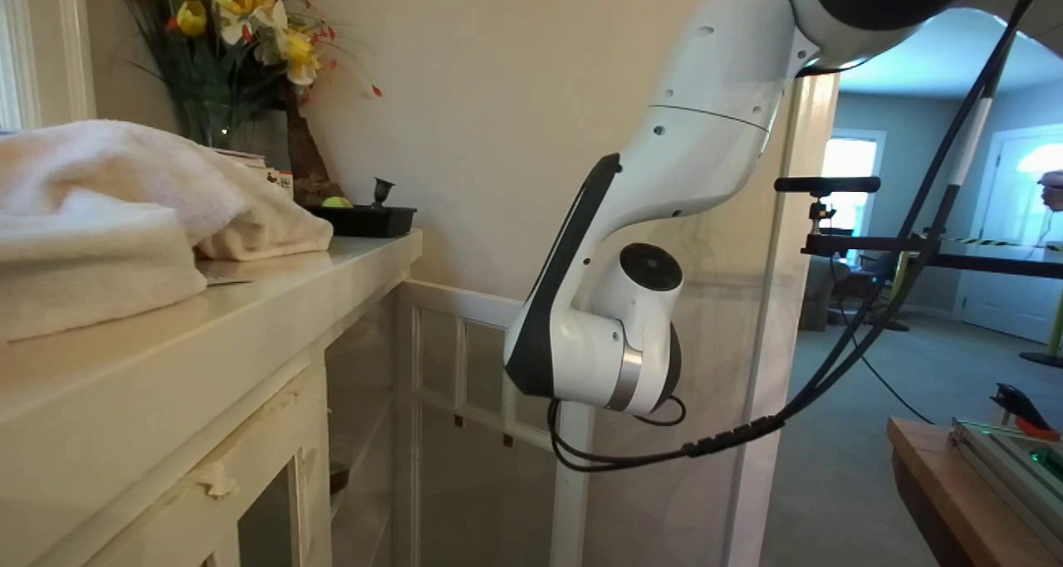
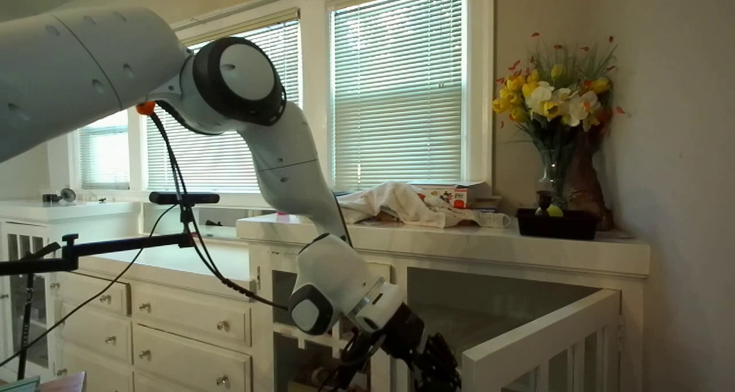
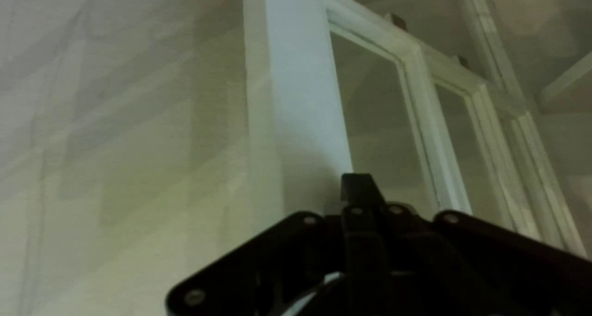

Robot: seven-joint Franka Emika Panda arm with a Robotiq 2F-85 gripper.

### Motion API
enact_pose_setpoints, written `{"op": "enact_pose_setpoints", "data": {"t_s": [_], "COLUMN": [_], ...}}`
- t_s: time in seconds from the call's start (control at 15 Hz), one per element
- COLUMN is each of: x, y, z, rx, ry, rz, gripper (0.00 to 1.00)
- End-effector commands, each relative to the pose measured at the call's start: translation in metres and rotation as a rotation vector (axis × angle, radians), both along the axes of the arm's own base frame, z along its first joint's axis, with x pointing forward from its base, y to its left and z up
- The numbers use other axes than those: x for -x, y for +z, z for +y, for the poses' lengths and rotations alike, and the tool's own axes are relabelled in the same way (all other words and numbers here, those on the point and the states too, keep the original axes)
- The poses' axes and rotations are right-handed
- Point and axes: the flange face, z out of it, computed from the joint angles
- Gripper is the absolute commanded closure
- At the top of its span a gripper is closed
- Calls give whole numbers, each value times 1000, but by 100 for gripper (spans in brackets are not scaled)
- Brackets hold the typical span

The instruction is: Open the right side of the bottom cabinet drawer

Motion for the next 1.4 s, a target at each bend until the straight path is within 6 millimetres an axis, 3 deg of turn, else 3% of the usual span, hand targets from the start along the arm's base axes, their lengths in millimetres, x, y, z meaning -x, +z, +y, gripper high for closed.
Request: {"op": "enact_pose_setpoints", "data": {"t_s": [0.0, 0.4, 0.73, 0.8, 0.87, 1.07, 1.13, 1.33], "x": [16, 42, 32, 27, 21, 15, 27, 67], "y": [30, 68, 79, 78, 75, 74, 72, 70], "z": [-23, -89, -160, -163, -159, -106, -91, -43], "rx": [-28, -14, 22, 23, 27, 15, 26, 73], "ry": [-79, -228, -244, -237, -221, -128, -121, -132], "rz": [0, -34, -49, -44, -49, -73, -83, -134], "gripper": [100, 100, 100, 100, 100, 100, 74, 63]}}
